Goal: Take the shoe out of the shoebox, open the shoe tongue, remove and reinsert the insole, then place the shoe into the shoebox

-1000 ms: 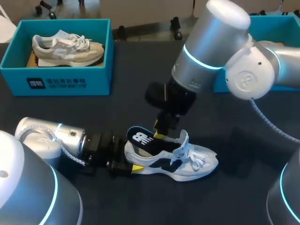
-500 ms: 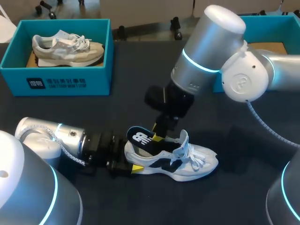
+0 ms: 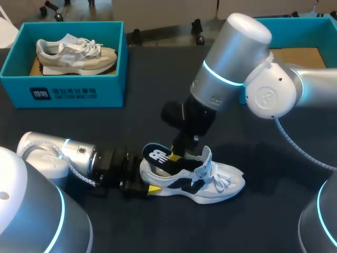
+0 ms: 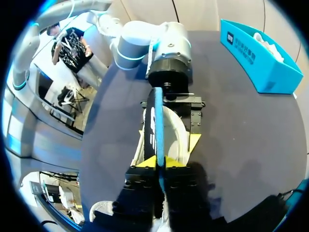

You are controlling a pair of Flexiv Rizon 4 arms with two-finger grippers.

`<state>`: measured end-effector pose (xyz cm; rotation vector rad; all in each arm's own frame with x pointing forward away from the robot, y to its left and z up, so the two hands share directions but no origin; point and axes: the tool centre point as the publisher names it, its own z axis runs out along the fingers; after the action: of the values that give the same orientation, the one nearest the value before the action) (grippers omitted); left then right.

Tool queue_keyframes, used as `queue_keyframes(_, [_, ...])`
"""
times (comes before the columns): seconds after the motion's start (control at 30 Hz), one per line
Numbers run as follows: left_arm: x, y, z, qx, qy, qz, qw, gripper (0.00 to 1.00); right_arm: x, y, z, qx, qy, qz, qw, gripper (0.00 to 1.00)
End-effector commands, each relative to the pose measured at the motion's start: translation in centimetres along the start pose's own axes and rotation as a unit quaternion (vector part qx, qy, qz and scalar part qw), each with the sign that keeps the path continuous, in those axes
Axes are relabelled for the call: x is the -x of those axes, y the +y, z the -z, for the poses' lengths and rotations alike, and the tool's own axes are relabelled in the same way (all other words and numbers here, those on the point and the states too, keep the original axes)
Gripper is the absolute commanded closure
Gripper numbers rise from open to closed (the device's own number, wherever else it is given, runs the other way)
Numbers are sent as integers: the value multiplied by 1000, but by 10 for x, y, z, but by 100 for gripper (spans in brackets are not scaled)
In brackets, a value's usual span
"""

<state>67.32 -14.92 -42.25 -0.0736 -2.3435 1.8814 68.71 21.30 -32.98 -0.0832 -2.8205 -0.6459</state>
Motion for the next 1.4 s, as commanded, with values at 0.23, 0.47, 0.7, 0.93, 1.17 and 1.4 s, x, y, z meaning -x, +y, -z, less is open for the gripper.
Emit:
queue_keyframes(0.23, [0, 0, 1, 1, 0, 0, 1000, 100, 1, 9, -2, -6, 3, 18, 1000, 100])
queue_keyframes(0.47, [0, 0, 1, 1, 0, 0, 1000, 100, 1, 11, -1, -13, 5, 32, 999, 100])
queue_keyframes(0.7, [0, 0, 1, 1, 0, 0, 1000, 100, 0, 17, -1, -16, 8, 48, 999, 100])
queue_keyframes(0.93, [0, 0, 1, 1, 0, 0, 1000, 100, -1, 23, -1, -23, 16, 69, 997, 100])
queue_keyframes(1.17, [0, 0, 1, 1, 0, 0, 1000, 100, -1, 26, -3, -23, 21, 79, 996, 85])
queue_keyframes(1.4, [0, 0, 1, 1, 0, 0, 1000, 100, -7, 16, -3, -2, 13, 62, 998, 75])
